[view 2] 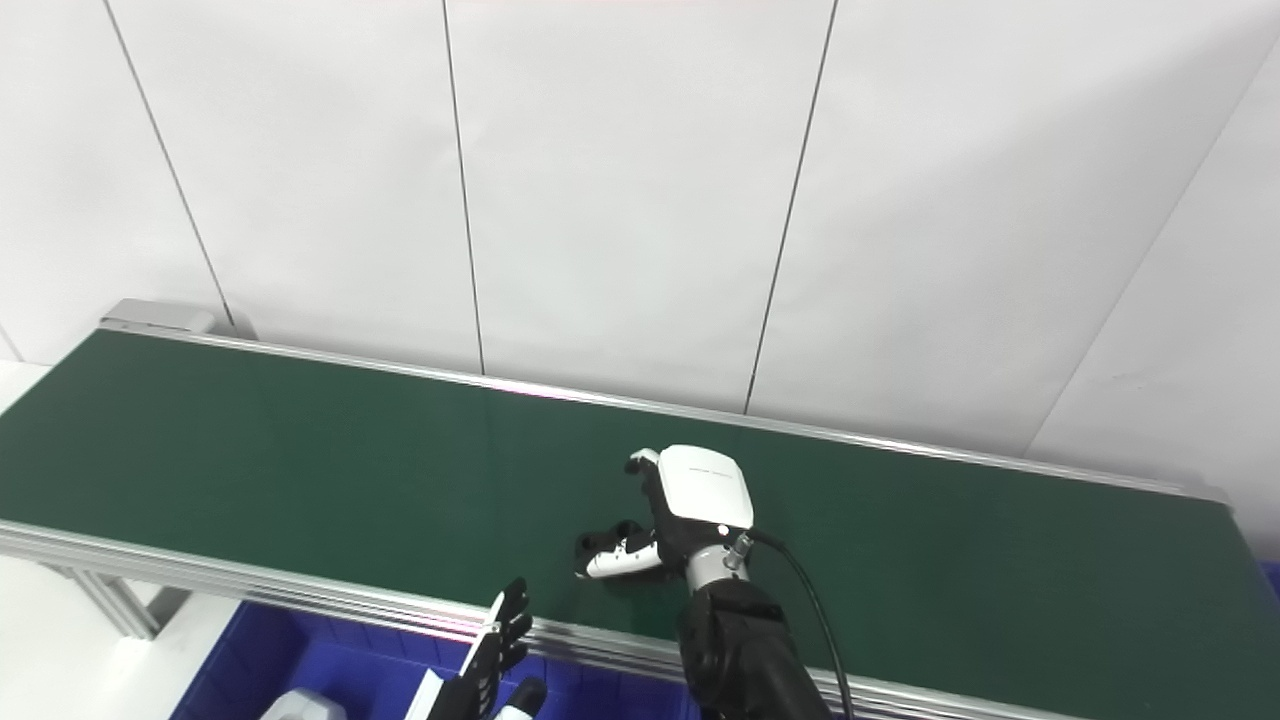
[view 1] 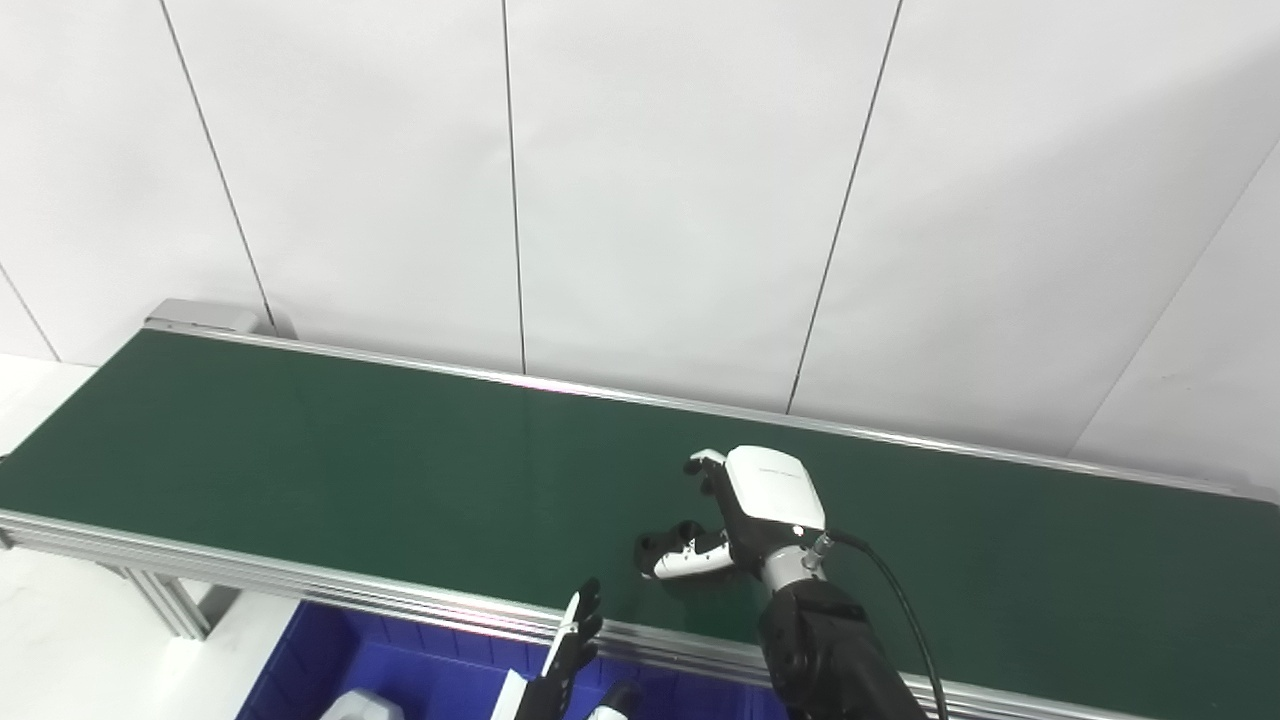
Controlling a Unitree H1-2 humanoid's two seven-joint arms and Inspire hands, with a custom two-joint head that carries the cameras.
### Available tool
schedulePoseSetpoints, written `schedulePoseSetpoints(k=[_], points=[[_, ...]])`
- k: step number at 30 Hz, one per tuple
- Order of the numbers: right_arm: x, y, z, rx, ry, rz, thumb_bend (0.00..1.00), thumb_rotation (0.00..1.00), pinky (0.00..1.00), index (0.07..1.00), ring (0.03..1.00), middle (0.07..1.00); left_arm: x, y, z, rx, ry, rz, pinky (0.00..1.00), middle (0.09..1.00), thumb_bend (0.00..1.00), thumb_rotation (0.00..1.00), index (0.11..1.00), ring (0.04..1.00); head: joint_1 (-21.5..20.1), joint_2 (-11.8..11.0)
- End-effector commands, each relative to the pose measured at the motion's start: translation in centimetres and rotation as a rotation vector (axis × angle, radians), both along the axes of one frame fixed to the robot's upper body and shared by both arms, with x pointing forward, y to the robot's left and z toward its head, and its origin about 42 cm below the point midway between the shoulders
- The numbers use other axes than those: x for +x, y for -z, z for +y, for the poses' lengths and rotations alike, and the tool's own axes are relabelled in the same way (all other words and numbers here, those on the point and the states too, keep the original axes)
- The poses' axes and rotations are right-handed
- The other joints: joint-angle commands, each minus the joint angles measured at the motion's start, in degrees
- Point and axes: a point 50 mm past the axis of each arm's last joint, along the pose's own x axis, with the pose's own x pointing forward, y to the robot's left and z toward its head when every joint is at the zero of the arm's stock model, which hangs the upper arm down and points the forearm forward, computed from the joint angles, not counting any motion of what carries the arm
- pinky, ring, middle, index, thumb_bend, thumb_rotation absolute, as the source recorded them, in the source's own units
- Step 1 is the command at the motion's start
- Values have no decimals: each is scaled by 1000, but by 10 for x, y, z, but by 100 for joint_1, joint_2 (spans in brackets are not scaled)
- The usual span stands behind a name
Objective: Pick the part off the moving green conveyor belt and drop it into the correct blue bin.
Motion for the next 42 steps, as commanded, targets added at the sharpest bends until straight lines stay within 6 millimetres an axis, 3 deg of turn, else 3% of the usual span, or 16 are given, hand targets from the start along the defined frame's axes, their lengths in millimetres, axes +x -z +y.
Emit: schedulePoseSetpoints(k=[1,2,4,6,10,12,14,19,29,35,39,42], points=[[10,-16,5,-1,4,-39,857,282,189,633,257,367,1,-23,-36,-108,15,-46,951,1000,515,909,1000,965,-4,49],[10,-13,3,-10,1,-38,806,235,187,606,255,362,1,-24,-36,-107,16,-45,952,1000,518,909,1000,965,-8,64],[11,-9,0,-20,-3,-41,565,155,174,508,239,340,0,-26,-35,-110,17,-41,960,1000,520,917,1000,969,-12,87],[11,-5,-3,-32,0,-33,523,137,165,486,225,320,0,-27,-34,-119,17,-39,966,1000,512,913,1000,968,-15,104],[12,1,-12,-109,22,28,512,127,145,489,205,301,-1,-27,-33,-120,21,-33,969,1000,524,922,1000,969,-45,162],[13,1,-13,-147,33,61,522,33,161,487,227,426,-1,-27,-32,-124,20,-32,974,1000,527,922,1000,970,-69,189],[14,1,-16,-208,46,113,526,5,170,485,246,463,-2,-27,-32,-123,22,-28,979,1000,526,924,1000,968,-79,204],[17,-3,-27,-285,68,206,527,0,119,491,198,470,-2,-26,-33,-116,20,-26,979,1000,531,941,1000,968,-94,219],[19,-13,-38,-295,79,221,527,0,182,493,283,475,-1,-26,-34,-123,20,-21,1000,1000,536,967,1000,976,-189,225],[12,-41,-33,-210,17,130,521,0,254,523,358,431,1,-26,-32,-132,16,-24,1000,1000,559,973,1000,981,-358,265],[2,-67,-30,-174,-26,60,518,2,244,538,340,428,3,-27,-28,-138,9,-32,1000,1000,578,974,1000,976,-521,324],[-10,-83,-33,-139,-50,13,526,0,206,496,287,469,4,-29,-24,-149,4,-31,1000,1000,601,965,1000,982,-698,410]])
